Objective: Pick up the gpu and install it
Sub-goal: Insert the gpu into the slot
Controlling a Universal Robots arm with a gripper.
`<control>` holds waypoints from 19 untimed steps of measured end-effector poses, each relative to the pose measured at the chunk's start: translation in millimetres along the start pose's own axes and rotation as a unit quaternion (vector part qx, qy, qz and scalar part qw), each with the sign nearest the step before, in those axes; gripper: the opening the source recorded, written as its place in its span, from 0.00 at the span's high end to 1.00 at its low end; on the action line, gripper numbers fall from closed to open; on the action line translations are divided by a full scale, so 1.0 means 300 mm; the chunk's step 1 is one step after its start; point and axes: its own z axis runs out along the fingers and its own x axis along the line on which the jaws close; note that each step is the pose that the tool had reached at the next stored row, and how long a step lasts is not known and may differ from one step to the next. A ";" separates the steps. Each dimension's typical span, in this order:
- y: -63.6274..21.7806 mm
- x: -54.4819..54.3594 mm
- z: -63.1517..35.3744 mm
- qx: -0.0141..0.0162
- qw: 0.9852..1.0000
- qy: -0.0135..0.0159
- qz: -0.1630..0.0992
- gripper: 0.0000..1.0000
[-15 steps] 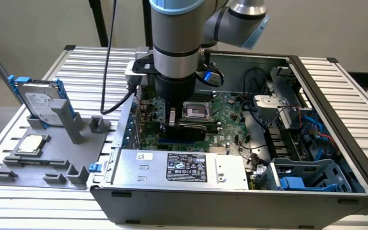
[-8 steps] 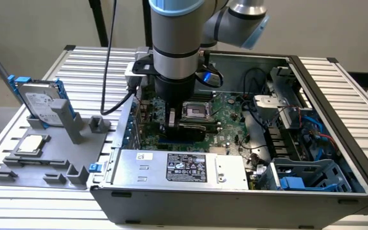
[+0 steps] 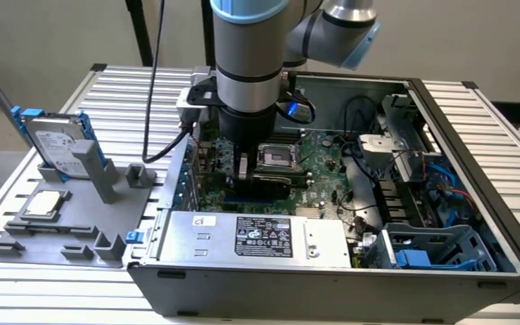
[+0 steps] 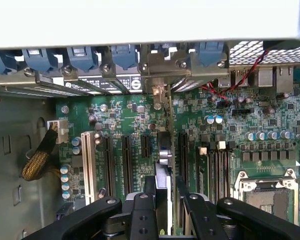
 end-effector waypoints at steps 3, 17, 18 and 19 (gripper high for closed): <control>0.001 0.000 -0.006 0.000 1.000 0.001 0.000 0.74; 0.005 0.002 0.000 0.000 1.000 0.003 0.000 0.74; 0.004 0.003 0.001 0.000 1.000 0.003 0.000 0.74; 0.005 0.003 0.002 -0.001 1.000 0.003 0.000 0.74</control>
